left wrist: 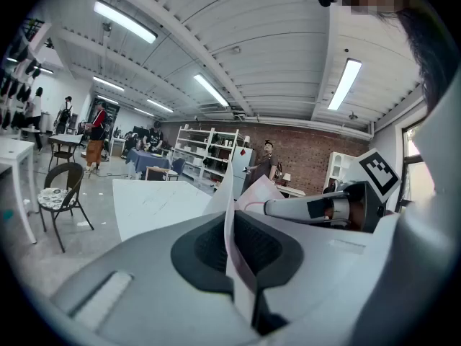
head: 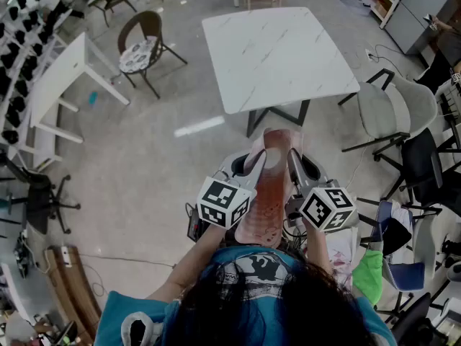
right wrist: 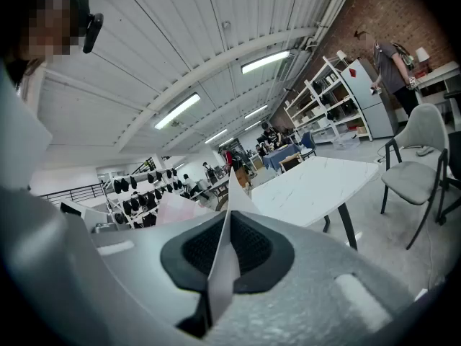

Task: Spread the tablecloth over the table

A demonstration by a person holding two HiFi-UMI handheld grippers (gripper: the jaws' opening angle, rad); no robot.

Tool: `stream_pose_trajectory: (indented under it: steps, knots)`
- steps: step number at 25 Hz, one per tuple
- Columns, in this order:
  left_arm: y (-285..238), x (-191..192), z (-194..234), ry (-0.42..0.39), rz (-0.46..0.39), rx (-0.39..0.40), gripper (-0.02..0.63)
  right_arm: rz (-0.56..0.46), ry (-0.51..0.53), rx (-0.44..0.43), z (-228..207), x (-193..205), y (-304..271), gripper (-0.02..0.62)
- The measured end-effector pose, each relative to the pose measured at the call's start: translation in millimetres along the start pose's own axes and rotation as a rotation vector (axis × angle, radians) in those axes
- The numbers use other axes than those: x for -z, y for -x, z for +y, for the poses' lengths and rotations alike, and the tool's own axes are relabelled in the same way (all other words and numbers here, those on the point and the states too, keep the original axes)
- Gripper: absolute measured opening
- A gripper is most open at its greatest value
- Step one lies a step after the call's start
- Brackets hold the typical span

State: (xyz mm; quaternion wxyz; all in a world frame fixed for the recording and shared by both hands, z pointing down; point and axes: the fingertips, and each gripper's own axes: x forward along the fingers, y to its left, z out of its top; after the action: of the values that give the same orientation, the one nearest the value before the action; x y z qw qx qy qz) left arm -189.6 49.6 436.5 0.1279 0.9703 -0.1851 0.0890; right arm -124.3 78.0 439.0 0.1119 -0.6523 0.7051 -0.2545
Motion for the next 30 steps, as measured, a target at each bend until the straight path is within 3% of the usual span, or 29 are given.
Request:
stream_pose_trajectory:
  steps: [17,22,30]
  knots:
    - [-3,0,-11,-0.006,0.003,0.026,0.023,-0.016,-0.038,0.039,-20,-4,15,0.003]
    - [-14,-26,-6,0.019,-0.047,0.048,0.023,-0.091,-0.066,0.056,-45,-45,32,0.003]
    - [-35,-97,-13,-0.012,-0.163,0.12,0.023,-0.274,-0.105,0.041,-69,-136,76,0.003]
